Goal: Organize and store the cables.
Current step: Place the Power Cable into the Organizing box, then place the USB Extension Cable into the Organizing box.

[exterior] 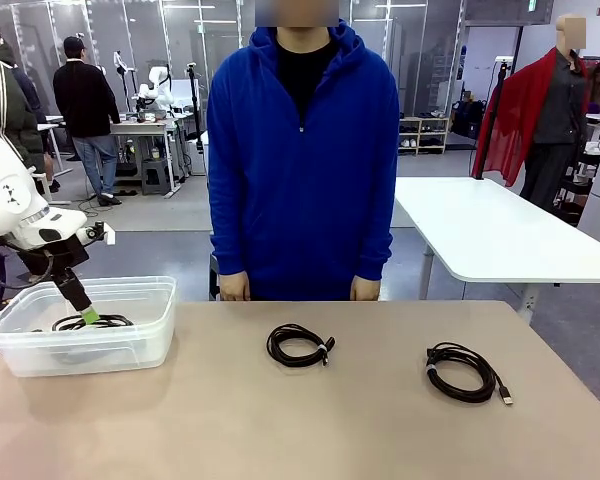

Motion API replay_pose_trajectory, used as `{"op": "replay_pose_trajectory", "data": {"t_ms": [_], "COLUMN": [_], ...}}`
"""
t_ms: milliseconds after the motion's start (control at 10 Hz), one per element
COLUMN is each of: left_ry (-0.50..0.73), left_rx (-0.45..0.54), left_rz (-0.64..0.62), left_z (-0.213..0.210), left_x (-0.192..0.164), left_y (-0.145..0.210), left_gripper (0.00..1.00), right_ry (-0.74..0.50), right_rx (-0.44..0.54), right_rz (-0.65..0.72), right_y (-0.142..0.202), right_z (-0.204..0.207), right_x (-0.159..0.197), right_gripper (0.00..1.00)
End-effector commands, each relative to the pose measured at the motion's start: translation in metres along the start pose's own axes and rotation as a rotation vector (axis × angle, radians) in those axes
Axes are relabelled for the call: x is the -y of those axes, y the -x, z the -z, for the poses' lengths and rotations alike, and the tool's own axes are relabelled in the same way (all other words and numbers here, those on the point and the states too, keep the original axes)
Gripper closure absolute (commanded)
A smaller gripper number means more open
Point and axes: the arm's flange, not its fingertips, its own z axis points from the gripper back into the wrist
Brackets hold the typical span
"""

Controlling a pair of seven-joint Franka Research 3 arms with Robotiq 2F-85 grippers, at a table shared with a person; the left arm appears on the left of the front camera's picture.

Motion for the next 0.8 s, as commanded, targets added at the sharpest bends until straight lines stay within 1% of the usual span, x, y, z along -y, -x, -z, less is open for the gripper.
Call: {"op": "replay_pose_trajectory", "data": {"t_ms": [0,700], "left_ry": [-0.002,-0.002], "left_rx": [0.002,0.002], "left_rz": [-0.004,-0.004], "left_z": [-0.0006,-0.0006], "left_x": [-0.0025,-0.0025], "left_y": [0.0009,0.0009], "left_gripper": [0.00,0.00], "right_ry": [-0.003,-0.003], "right_rx": [0.013,0.013], "right_rz": [-0.014,-0.014], "right_y": [-0.0007,-0.0007], "right_z": [-0.0002,-0.0002], "right_x": [0.0009,0.0009], "right_gripper": [0.00,0.00]}}
